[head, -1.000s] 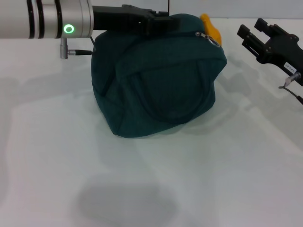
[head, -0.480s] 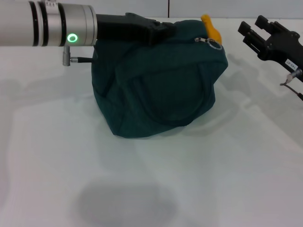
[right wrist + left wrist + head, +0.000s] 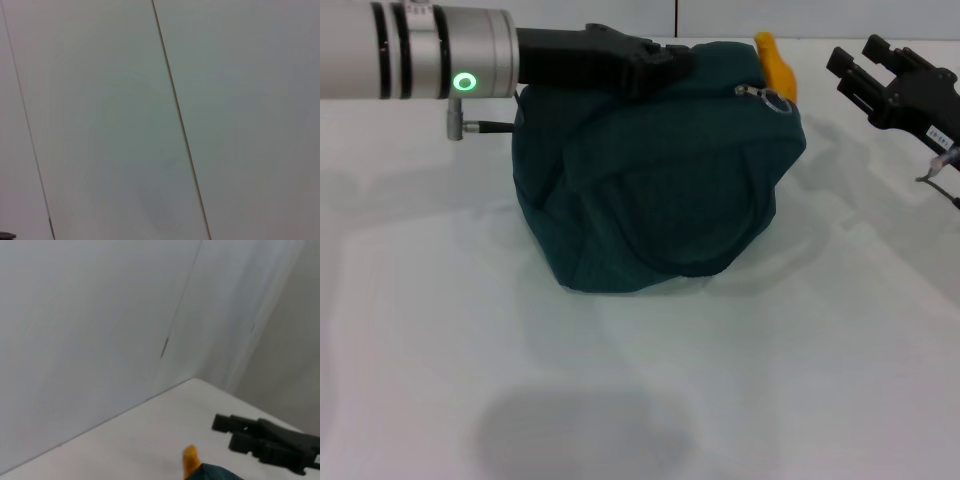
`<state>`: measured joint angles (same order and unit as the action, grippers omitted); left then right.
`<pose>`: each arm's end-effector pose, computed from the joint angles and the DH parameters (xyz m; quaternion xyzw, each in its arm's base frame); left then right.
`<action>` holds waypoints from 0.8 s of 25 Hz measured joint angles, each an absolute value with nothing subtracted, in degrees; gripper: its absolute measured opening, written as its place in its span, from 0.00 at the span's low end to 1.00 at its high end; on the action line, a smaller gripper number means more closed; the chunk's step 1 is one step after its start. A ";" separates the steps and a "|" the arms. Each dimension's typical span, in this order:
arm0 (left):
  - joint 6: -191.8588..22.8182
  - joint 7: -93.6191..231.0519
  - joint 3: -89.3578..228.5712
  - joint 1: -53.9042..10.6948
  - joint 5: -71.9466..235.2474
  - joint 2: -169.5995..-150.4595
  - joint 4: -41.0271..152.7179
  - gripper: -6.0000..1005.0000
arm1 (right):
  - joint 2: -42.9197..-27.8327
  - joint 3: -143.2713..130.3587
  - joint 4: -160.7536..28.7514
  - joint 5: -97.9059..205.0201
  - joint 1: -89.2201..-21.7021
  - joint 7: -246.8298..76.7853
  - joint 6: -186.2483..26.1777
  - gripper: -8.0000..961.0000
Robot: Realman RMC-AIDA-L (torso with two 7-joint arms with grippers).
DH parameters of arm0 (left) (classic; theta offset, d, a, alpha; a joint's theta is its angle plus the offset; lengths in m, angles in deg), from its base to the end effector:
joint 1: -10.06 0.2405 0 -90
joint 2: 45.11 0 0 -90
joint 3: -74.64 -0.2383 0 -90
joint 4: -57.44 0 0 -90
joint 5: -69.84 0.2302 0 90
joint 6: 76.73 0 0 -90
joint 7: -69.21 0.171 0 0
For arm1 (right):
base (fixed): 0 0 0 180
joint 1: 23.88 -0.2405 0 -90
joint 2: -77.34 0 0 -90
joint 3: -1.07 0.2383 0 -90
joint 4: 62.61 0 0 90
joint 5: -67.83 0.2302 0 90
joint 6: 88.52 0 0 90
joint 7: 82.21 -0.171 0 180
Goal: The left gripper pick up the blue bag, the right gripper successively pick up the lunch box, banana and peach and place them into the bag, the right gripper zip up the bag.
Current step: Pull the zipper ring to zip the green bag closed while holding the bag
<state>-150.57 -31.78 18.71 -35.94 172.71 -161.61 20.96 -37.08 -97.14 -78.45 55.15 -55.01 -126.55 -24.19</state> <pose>-0.1376 0.4335 -0.0258 -0.9288 -0.2536 -0.2448 0.1143 0.2445 0.4053 -0.0222 -0.7945 0.2391 0.4046 0.3846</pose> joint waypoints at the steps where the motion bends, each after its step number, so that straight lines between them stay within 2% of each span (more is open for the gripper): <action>1: -151.33 -31.75 18.77 -35.36 172.20 -161.61 20.15 0.05 | -36.91 -97.19 -78.45 55.15 -55.04 -126.98 -24.19 0.57; 9: -153.81 -30.32 18.73 -32.30 169.35 -162.09 16.53 0.05 | -34.82 -97.02 -78.75 55.08 -56.51 -131.08 -27.24 0.57; 14: -154.13 -29.59 18.61 -32.40 169.31 -162.61 16.49 0.05 | -35.58 -97.39 -78.40 51.29 -59.90 -131.15 -30.05 0.57; 20: -154.15 -29.39 18.86 -32.47 169.26 -162.71 16.47 0.05 | -36.34 -97.36 -80.38 43.24 -60.15 -133.33 -29.05 0.57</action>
